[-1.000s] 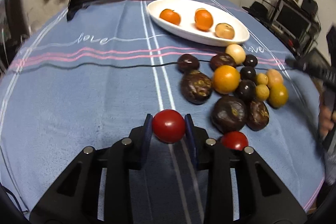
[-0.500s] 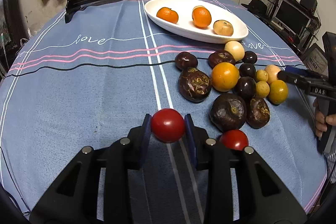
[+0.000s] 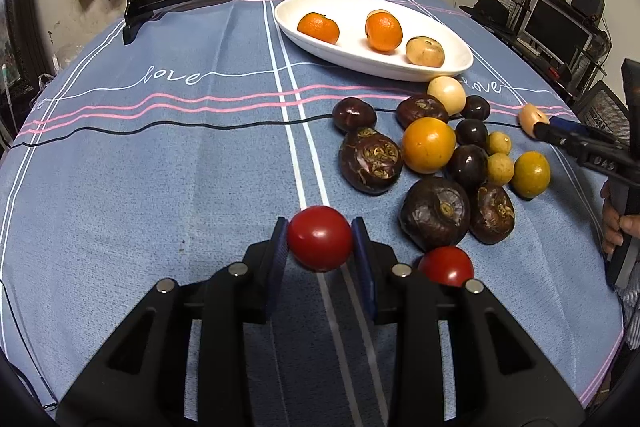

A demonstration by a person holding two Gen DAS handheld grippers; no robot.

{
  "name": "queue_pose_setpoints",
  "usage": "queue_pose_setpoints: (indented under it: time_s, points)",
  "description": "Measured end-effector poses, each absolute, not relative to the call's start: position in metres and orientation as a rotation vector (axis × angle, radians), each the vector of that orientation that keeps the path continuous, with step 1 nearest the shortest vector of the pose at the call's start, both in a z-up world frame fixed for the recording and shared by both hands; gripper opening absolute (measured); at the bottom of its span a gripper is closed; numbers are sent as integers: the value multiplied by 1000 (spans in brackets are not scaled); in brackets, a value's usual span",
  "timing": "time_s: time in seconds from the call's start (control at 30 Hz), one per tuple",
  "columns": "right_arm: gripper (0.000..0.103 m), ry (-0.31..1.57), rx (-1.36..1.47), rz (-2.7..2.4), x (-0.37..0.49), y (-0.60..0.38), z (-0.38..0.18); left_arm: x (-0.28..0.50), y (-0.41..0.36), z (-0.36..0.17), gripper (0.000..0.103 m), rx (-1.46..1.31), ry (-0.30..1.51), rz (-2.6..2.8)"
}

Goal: Organize fruits
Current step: 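Grasp another tan fruit with the right tool while the left tool holds the tomato, then place the tomato and tan fruit on the white plate, opening both tools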

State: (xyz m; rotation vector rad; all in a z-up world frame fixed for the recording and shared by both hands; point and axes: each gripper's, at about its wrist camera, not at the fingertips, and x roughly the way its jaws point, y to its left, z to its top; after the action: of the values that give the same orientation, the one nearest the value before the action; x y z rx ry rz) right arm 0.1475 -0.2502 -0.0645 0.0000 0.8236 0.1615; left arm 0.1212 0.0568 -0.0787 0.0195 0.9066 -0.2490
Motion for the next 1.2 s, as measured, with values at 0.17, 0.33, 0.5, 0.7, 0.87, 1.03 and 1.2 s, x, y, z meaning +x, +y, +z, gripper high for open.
queue_pose_setpoints:
  time_s: [0.17,0.33,0.5,0.7,0.87,1.03,1.2]
  points:
    - [55,819,5,139,147,-255,-65,121,56,-79,32,21,907,-249]
    - [51,849,41,130,158,-261,-73,121,56,-79,32,24,906,-250]
    - [45,840,52,130,163,-263,-73,121,55,-80,32,29,910,-253]
    - [41,875,87,162,169,-261,-78,122,56,-80,32,13,915,-265]
    - [41,871,137,174,167,-266,-76,122,58,-80,31,-6,908,-284]
    - [41,846,163,175,162,-270,-71,122,57,-73,31,-12,881,-286]
    - [41,809,228,229,161,-270,-55,150,50,-40,31,8,826,-262]
